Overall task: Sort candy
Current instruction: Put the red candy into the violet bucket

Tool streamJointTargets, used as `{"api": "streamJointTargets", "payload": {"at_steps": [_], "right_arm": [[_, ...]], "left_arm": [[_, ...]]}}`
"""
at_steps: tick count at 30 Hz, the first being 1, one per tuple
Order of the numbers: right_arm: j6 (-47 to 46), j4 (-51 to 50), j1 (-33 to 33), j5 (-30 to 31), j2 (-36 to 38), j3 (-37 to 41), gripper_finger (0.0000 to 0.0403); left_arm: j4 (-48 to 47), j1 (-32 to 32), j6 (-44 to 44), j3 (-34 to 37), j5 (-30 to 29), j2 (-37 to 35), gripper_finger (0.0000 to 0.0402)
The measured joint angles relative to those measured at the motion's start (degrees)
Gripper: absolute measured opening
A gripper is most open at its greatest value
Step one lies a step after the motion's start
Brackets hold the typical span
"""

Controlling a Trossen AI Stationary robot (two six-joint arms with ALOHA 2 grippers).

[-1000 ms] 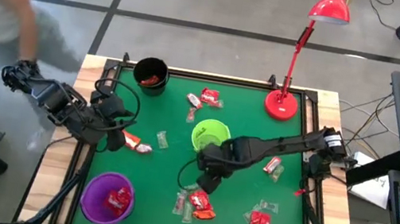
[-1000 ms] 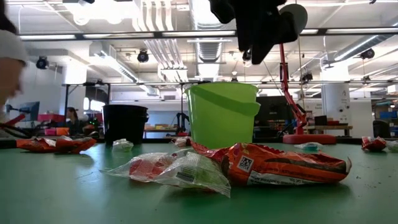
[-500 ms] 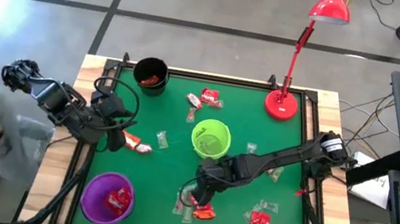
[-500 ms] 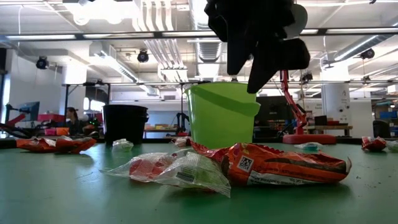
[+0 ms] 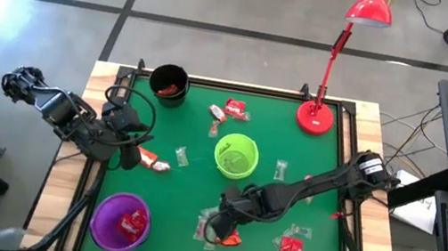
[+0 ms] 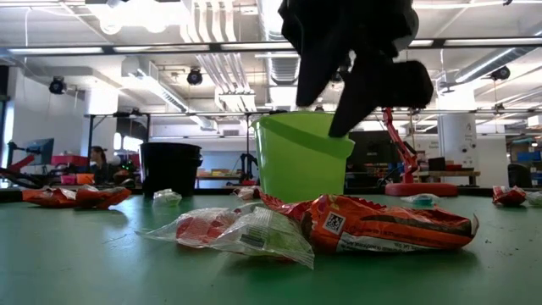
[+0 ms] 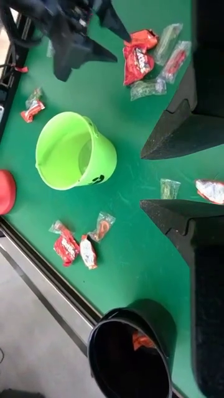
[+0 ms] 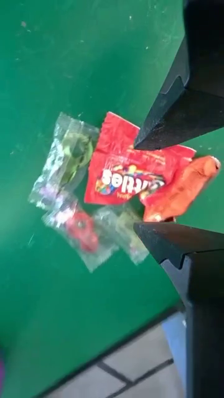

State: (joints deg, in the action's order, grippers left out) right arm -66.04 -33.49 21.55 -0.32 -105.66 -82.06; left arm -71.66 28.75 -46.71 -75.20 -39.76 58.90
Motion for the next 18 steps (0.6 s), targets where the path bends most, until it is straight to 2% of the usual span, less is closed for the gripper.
{"api": "streamJointTargets", "payload": {"at_steps": [11, 18], "right_arm": [[-1.08, 1.75, 0.58, -0.15, -4.24, -0.07, 0.0192], [-2.95, 2.93, 1.0, -2.31, -5.66, -0.11, 0.0192]], "left_arm": [[0.14, 0.0, -0.36, 0.0, 0.24, 0.02, 0.0096], [0.18, 0.0, -0.35, 0.0, 0.28, 0.39, 0.0096]]}}
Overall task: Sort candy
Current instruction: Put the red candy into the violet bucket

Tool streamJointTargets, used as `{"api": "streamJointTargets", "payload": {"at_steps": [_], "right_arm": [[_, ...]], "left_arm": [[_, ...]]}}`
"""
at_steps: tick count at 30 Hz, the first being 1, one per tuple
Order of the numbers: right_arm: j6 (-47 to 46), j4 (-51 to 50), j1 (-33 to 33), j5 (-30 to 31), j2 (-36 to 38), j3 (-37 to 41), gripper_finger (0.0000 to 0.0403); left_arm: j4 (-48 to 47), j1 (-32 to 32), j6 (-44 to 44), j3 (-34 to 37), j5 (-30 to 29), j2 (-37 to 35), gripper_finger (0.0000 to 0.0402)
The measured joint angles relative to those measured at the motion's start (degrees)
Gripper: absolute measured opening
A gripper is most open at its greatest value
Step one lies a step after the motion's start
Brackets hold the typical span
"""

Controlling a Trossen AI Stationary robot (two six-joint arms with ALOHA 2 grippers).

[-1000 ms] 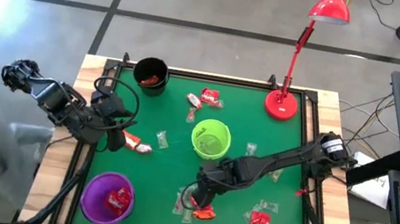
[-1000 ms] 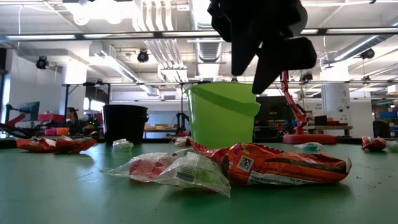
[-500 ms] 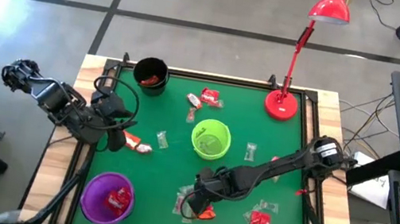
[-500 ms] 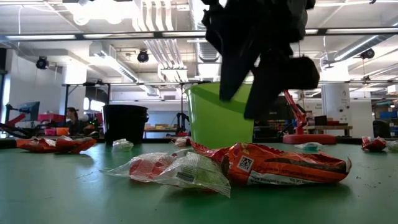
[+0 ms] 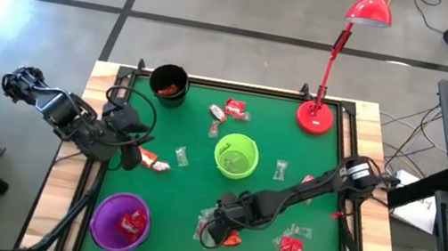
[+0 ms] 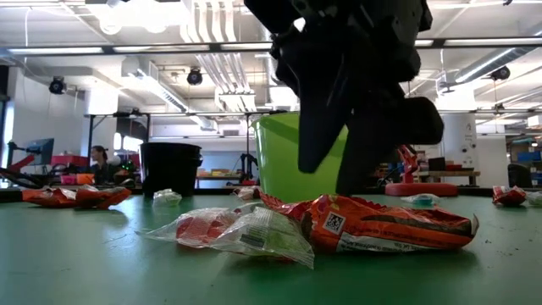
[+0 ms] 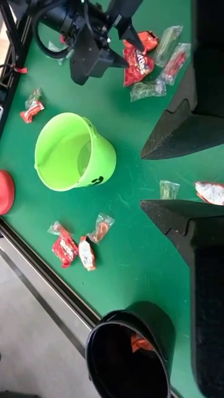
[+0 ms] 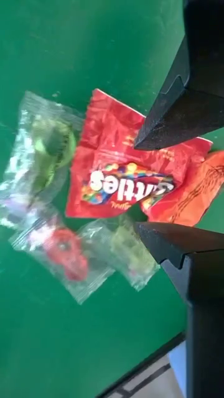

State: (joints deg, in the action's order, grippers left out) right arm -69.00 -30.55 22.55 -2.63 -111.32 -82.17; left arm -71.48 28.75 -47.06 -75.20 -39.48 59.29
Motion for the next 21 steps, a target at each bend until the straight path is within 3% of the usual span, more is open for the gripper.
{"api": "streamJointTargets", "payload": {"at_steps": [14, 17, 21], "right_arm": [[3.5, 0.25, 0.32, -0.1, -7.23, -0.32, 0.0187], [3.0, 0.19, 0.35, 0.57, -8.26, -0.26, 0.0159], [2.98, 0.19, 0.3, 0.93, -8.33, -0.2, 0.009]], "left_arm": [[0.21, 0.0, 0.01, 0.01, 0.05, 0.31, 0.0096], [0.52, 0.0, -0.14, 0.02, 0.09, 0.31, 0.0096], [0.99, 0.0, -0.19, 0.02, 1.59, 0.31, 0.0096]]}}
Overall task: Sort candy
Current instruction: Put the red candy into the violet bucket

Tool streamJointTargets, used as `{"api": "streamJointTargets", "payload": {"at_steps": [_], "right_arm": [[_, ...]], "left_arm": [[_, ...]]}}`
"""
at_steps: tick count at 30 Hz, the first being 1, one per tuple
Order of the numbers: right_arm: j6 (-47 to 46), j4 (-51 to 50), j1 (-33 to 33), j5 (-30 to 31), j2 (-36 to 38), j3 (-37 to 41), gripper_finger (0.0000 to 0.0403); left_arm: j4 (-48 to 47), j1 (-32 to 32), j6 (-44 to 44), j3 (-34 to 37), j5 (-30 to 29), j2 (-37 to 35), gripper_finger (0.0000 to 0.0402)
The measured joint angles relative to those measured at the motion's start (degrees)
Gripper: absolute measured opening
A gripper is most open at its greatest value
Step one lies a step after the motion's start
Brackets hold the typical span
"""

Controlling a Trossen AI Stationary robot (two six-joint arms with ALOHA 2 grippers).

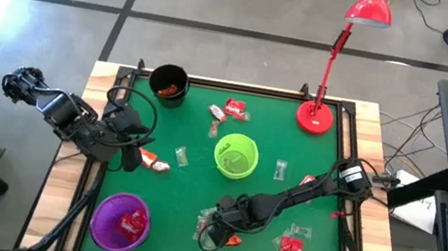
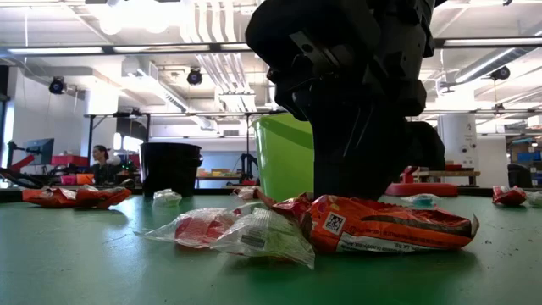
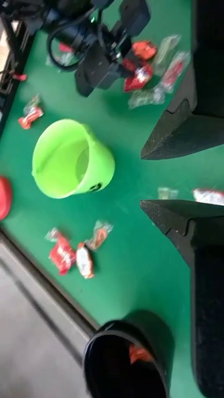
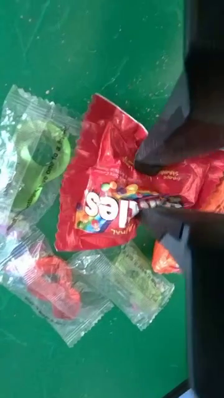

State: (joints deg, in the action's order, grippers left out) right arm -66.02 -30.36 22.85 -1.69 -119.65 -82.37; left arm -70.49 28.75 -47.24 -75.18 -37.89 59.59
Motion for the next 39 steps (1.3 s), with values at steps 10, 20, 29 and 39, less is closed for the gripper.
{"api": "streamJointTargets", "payload": {"at_steps": [10, 20, 29, 39], "right_arm": [[0.07, -0.33, -0.07, 1.65, 3.67, 0.07, 0.0009], [-0.15, -6.61, 0.15, 4.92, 11.93, 0.35, 0.0008], [-0.39, -6.66, 0.11, 6.15, 17.2, 0.28, 0.0008], [7.19, -2.89, 0.11, 18.63, 23.98, 0.26, 0.0008]], "left_arm": [[0.47, 0.02, -0.02, 0.0, 3.07, 0.15, 0.0096], [2.14, 0.04, -1.51, 0.0, 9.24, 2.22, 0.0096], [4.15, 0.02, -1.95, 0.0, 9.98, 6.15, 0.0096], [8.85, -0.85, -2.44, 0.0, 10.43, 8.04, 0.0098]]}}
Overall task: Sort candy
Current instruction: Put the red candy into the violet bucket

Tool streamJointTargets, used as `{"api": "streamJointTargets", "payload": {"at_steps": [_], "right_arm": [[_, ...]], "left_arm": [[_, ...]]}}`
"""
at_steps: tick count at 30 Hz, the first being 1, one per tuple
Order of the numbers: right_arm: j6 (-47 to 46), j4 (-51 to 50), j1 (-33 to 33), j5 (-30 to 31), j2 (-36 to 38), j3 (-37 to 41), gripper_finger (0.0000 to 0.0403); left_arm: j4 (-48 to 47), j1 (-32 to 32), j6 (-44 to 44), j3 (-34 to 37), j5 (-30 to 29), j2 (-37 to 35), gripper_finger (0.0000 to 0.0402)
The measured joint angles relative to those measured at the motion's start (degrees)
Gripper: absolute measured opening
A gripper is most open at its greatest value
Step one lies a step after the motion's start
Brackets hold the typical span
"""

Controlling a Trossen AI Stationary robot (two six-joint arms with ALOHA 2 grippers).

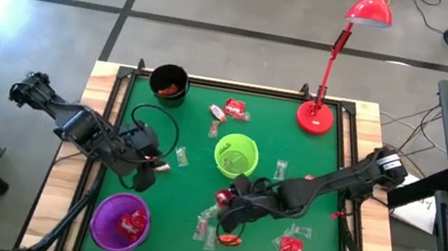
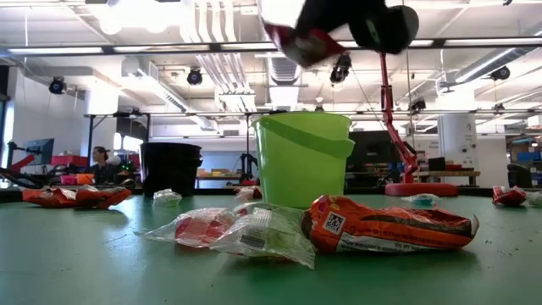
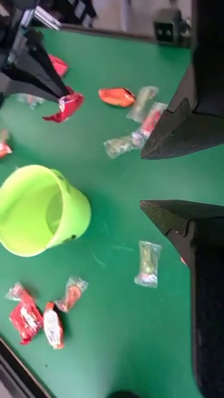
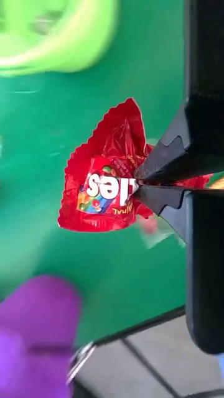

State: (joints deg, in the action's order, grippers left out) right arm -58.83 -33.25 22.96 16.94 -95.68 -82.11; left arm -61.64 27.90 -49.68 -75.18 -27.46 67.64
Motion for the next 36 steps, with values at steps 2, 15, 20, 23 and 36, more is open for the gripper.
{"api": "streamJointTargets", "payload": {"at_steps": [2, 15, 20, 23, 36], "right_arm": [[3.57, 3.29, -0.11, 2.53, 1.32, 0.0, 0.0008], [17.44, 17.18, -2.84, 11.23, 5.68, -0.02, 0.0008], [19.95, 19.98, -4.23, 11.29, 5.68, -0.02, 0.0008], [20.57, 20.23, -4.83, 11.33, 5.68, -0.37, 0.0008], [24.35, 19.33, -5.4, 11.58, 5.66, -3.69, 0.0008]], "left_arm": [[2.4, -0.44, -0.85, 0.0, -0.19, -0.18, 0.0103], [18.88, -2.82, -11.12, 0.0, 0.61, -0.33, 0.013], [26.07, -4.03, -10.54, 0.0, 0.61, 1.27, 0.013], [26.96, -4.79, -9.76, 0.0, 0.72, 2.73, 0.013], [31.93, -6.8, -6.33, 0.0, 1.09, 7.3, 0.013]]}}
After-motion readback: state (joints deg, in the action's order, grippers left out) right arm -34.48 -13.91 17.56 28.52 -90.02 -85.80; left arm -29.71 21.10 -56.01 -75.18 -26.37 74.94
